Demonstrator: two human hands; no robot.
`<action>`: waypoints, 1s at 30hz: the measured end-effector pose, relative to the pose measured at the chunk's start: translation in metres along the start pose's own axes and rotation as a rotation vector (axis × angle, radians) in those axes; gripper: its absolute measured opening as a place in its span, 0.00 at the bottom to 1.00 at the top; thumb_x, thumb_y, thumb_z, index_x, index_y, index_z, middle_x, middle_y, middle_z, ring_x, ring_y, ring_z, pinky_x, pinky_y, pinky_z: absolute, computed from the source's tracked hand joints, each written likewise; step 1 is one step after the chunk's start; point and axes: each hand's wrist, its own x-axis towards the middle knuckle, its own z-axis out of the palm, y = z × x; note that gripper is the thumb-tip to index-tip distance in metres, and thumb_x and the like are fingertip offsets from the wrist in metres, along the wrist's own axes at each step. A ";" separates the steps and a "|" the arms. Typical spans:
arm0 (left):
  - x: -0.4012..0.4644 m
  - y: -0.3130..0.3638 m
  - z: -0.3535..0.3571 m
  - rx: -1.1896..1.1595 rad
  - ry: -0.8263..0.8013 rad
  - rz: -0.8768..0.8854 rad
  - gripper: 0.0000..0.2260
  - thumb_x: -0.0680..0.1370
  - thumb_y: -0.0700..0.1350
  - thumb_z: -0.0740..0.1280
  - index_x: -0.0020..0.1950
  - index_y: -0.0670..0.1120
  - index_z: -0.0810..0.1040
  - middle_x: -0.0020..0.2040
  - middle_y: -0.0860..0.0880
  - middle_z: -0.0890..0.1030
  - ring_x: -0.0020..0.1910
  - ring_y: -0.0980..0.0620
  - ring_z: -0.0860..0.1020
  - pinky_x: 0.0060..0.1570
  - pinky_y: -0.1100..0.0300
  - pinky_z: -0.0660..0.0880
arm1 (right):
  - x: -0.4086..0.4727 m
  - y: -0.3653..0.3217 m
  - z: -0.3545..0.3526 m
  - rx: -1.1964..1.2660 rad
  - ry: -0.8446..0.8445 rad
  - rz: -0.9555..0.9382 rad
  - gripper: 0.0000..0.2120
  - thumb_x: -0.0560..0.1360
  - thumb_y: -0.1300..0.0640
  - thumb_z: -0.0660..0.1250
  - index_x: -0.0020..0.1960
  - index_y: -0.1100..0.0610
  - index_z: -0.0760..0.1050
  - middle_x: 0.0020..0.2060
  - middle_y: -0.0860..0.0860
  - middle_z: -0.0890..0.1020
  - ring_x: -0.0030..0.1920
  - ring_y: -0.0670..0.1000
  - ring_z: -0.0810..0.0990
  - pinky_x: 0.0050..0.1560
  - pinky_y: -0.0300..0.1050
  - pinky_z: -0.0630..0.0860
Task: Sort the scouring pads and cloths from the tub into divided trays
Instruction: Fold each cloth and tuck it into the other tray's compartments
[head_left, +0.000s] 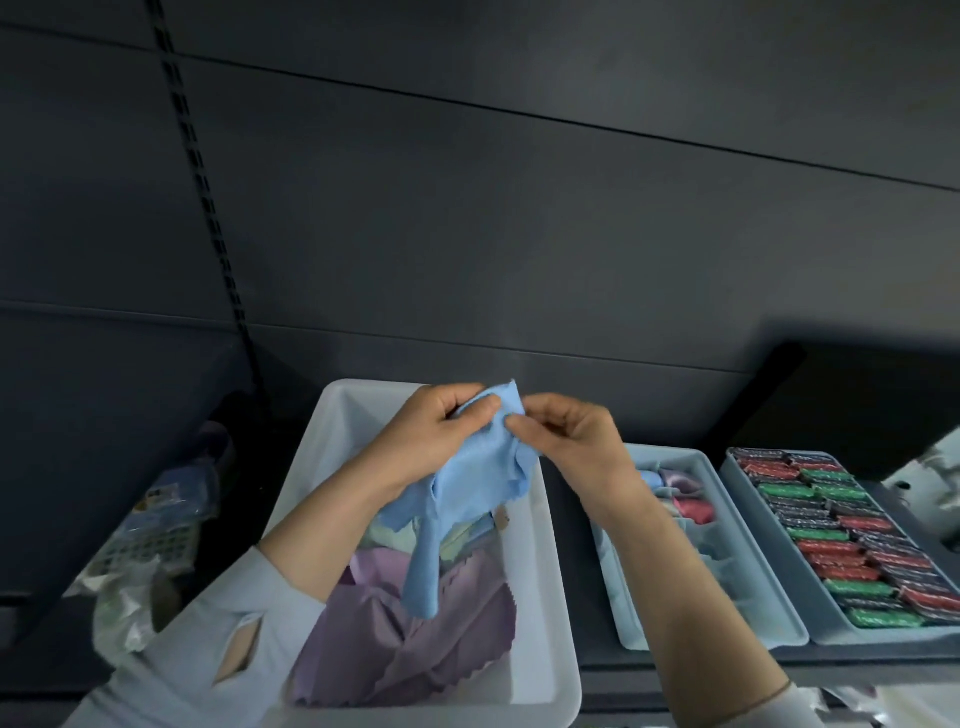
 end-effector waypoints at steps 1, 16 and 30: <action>0.000 0.000 -0.002 0.010 0.007 0.008 0.17 0.77 0.53 0.64 0.45 0.37 0.75 0.36 0.46 0.73 0.38 0.53 0.70 0.41 0.55 0.67 | 0.000 0.000 -0.003 0.022 0.003 0.007 0.05 0.74 0.66 0.71 0.50 0.62 0.83 0.45 0.56 0.86 0.43 0.50 0.84 0.47 0.40 0.79; 0.004 0.004 -0.045 0.699 0.325 0.109 0.06 0.76 0.46 0.63 0.49 0.57 0.73 0.37 0.62 0.80 0.38 0.53 0.78 0.44 0.55 0.73 | 0.020 -0.011 -0.032 -0.476 0.219 -0.105 0.12 0.78 0.64 0.62 0.53 0.50 0.79 0.42 0.45 0.83 0.42 0.45 0.79 0.44 0.34 0.75; 0.006 -0.008 -0.018 0.498 0.043 0.162 0.25 0.70 0.65 0.68 0.63 0.55 0.76 0.54 0.58 0.79 0.47 0.59 0.77 0.48 0.63 0.74 | 0.028 -0.034 -0.036 -0.460 -0.050 -0.126 0.08 0.77 0.55 0.70 0.40 0.55 0.77 0.32 0.47 0.79 0.34 0.45 0.73 0.40 0.42 0.72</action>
